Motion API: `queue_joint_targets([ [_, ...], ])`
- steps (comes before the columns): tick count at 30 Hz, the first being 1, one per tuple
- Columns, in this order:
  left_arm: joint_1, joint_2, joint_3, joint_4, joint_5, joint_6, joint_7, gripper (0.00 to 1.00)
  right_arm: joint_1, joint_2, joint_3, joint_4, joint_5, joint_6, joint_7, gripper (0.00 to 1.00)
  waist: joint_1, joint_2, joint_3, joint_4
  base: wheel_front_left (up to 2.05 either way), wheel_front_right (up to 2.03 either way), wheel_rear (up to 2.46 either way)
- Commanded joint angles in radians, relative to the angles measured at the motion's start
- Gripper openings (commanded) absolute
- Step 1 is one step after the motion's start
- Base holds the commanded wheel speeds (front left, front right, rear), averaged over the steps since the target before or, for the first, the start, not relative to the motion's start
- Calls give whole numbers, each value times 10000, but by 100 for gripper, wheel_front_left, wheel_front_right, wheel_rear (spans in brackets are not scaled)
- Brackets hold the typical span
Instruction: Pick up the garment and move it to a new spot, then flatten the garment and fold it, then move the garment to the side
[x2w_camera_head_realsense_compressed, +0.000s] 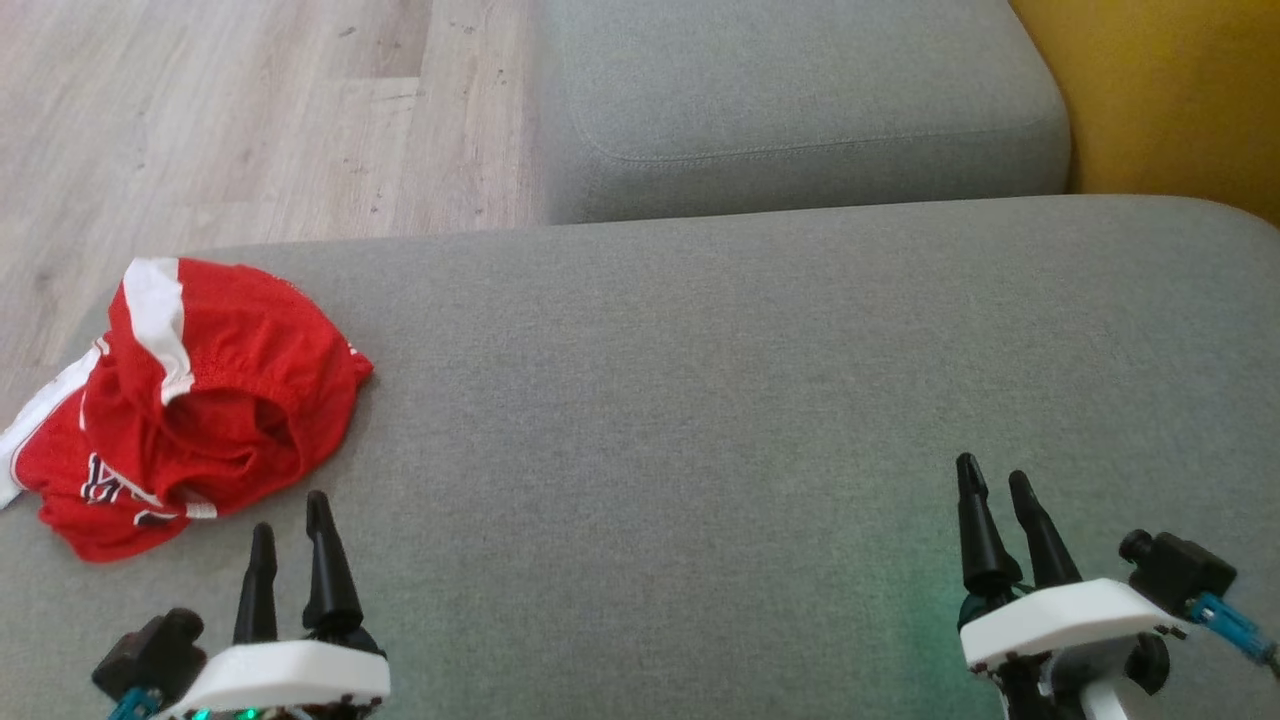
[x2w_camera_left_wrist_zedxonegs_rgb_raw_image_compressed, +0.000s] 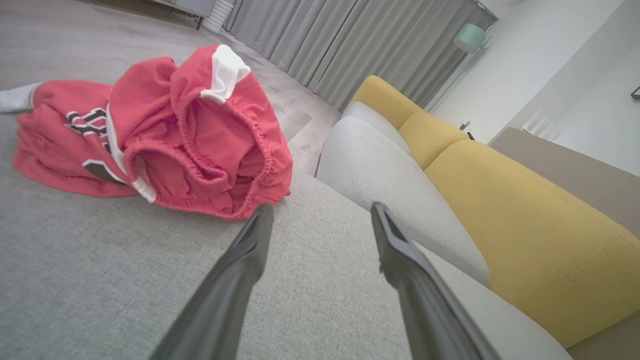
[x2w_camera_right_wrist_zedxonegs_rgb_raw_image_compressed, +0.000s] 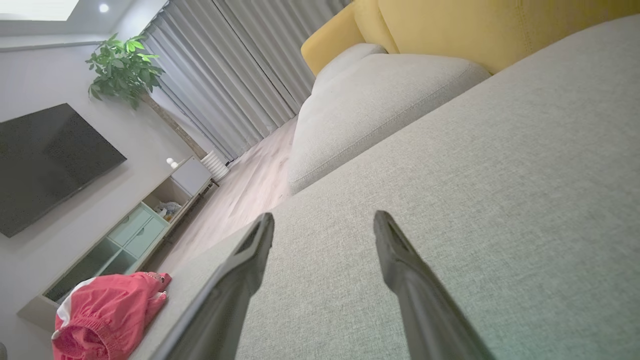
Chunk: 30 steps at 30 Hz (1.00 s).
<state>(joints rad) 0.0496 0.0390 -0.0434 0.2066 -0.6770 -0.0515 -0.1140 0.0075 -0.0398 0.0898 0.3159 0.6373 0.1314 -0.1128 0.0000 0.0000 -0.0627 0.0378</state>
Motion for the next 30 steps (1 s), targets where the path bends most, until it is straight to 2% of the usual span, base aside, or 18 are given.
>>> queue_joint_targets([
  [1,-251,84,97,-372,346,44,-149,100,-532,-73,229,-390,-346,-5,-170,100,0,0,-13,14,0,0,0],
  [19,-132,95,-236,-569,2397,-175,-684,100,-466,-86,192,-403,-2830,-6,-701,100,0,0,-135,-65,0,0,0],
  [30,-84,102,-354,-693,3829,2,-1011,100,-497,-93,447,-351,-4181,-7,-1025,100,0,0,-134,-204,0,0,0],
])
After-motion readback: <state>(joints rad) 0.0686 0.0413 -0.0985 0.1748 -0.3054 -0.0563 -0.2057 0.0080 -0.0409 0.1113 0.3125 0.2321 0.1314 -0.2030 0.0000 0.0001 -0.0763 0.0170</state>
